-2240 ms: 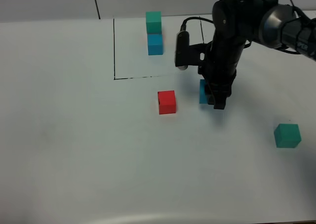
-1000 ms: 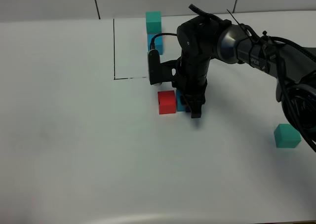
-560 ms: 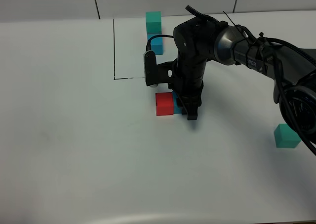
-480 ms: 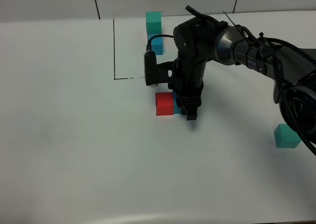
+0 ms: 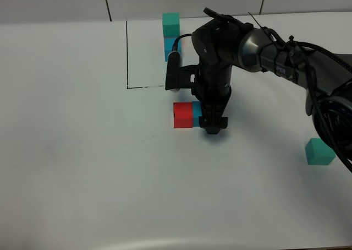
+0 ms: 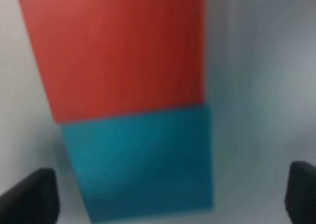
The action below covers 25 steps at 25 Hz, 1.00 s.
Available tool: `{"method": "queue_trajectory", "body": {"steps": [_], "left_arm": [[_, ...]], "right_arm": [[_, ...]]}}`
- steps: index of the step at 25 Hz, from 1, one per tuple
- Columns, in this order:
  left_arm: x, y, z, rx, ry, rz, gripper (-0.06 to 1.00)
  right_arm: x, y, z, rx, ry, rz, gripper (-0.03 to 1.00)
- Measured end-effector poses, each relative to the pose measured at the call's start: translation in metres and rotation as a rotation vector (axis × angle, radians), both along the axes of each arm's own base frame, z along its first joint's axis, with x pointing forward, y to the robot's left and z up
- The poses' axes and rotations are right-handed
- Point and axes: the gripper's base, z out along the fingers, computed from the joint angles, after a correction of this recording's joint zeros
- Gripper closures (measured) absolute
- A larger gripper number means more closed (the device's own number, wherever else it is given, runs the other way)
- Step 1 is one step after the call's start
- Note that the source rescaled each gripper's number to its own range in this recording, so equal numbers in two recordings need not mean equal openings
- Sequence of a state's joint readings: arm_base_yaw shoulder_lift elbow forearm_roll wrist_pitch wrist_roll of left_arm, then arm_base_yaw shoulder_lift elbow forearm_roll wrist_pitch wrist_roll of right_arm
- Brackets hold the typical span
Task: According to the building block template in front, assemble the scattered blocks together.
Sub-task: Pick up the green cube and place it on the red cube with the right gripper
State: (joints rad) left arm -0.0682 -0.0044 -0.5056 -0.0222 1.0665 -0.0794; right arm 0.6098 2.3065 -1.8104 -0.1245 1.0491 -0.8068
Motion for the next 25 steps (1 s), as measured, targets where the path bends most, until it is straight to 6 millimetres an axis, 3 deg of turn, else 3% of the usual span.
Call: {"method": "queue_trajectory", "body": {"steps": [4,9,16,20,25], "left_arm": [[0.000,0.000,0.000,0.000,0.000,0.000,0.25],[0.000,0.000,0.000,0.000,0.000,0.000,0.25],[0.000,0.000,0.000,0.000,0.000,0.000,0.25],[0.000,0.000,0.000,0.001,0.000,0.000,0.25],[0.000,0.000,0.000,0.001,0.000,0.000,0.25]], "right_arm": [[0.004,-0.026,0.030,-0.001,-0.004,-0.189,-0.03],[0.003,-0.092,0.043,0.012,0.000,-0.541,-0.02],[-0.039,-0.164,0.056,0.128,-0.101,-1.052,-0.02],[-0.067,-0.194,0.052,0.179,-0.129,-1.258,-0.01],[-0.090,-0.221,0.026,0.190,-0.080,-1.400,0.00]]}}
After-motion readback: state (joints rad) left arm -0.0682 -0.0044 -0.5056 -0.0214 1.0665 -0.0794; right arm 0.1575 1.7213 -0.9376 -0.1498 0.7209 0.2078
